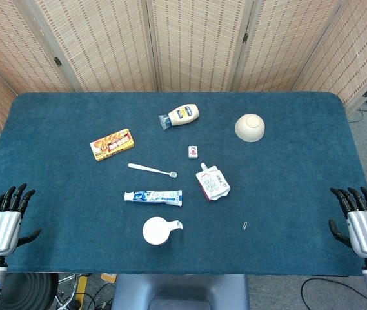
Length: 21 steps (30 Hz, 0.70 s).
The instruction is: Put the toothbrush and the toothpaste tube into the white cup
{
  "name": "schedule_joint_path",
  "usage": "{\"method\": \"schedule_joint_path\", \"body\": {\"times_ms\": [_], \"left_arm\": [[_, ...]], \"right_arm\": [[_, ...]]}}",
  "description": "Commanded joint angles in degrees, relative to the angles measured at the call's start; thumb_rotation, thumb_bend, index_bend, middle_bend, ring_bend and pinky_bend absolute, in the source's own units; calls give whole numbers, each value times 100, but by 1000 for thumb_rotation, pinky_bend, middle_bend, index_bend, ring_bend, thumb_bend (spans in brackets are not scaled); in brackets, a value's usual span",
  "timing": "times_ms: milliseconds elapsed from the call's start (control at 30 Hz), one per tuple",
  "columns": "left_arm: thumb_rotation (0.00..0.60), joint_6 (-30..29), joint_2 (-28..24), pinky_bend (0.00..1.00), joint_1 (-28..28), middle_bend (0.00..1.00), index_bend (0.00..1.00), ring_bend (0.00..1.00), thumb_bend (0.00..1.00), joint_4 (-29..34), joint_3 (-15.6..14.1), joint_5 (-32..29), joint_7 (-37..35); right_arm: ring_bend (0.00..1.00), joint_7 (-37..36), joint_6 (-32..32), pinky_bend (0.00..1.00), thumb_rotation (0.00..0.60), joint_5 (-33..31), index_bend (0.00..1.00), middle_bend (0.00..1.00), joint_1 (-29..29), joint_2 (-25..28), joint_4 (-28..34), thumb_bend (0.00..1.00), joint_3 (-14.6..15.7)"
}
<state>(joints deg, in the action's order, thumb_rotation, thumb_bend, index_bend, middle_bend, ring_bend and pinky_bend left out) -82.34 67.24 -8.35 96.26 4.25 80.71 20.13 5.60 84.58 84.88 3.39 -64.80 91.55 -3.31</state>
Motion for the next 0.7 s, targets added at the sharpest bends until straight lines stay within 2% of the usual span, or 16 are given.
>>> {"method": "schedule_joint_path", "body": {"times_ms": [33,533,633,700], "left_arm": [[600,-16,17,160,-5,78,164,70,204,-13,8,5,0],[600,-63,91,160,-104,80,186,76,204,-155,42,204,-218],[600,100,20,194,-240,109,203,146,203,-91,108,208,-334],[600,246,-45,265,-403,168,234,219,203,-71,201,260,-520]], "right_arm": [[108,14,-15,65,600,-1,141,187,11,-9,-6,331,-1],[108,-26,73,65,600,15,141,188,-20,-46,-23,336,-19],[109,-18,134,65,600,77,141,188,-26,-8,26,336,-24],[122,-15,187,65,600,125,141,193,-30,14,64,336,-33]]}}
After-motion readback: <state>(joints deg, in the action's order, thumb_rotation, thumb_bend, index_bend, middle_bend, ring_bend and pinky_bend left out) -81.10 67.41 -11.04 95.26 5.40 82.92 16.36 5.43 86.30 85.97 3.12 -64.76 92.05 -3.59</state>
